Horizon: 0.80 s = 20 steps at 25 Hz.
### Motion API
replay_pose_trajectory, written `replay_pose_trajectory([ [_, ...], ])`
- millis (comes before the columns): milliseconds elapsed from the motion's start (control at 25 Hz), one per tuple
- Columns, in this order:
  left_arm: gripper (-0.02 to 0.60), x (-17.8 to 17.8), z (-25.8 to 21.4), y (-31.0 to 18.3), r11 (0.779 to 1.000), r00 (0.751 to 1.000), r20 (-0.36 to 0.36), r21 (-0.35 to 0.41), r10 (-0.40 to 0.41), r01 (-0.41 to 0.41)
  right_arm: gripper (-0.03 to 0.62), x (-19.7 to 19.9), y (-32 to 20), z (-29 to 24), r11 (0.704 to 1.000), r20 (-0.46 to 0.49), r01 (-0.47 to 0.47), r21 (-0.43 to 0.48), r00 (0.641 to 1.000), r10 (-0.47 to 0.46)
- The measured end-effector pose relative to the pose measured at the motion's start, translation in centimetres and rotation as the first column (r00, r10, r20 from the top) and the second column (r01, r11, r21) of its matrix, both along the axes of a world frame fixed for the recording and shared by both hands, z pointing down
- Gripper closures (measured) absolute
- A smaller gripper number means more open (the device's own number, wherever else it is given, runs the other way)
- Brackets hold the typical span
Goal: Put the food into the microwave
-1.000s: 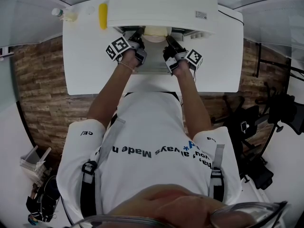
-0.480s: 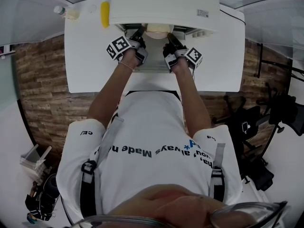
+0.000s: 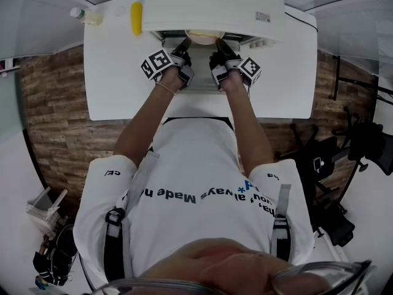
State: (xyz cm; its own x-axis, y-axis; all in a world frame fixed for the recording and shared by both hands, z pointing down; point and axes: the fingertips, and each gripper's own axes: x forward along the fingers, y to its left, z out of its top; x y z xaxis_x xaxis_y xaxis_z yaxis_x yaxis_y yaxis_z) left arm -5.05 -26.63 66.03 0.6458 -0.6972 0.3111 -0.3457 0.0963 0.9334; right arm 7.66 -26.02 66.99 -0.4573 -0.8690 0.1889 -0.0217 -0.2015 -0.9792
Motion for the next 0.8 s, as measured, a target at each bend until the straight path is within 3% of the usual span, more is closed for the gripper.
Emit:
replay_pose_trajectory([
  [720, 0.561, 1.6, 0.5, -1.4, 0.999, 0.998, -0.056, -0.034, -0.019, 0.017, 0.569, 0.3, -2.3, 0.4, 1.000, 0.038, -0.020, -0.022, 0.999, 0.021],
  [800, 0.561, 1.6, 0.6, -1.5, 0.999, 0.997, -0.065, -0.038, -0.029, 0.026, 0.542, 0.4, -2.2, 0.2, 1.000, 0.038, -0.020, -0.018, 0.999, 0.021],
])
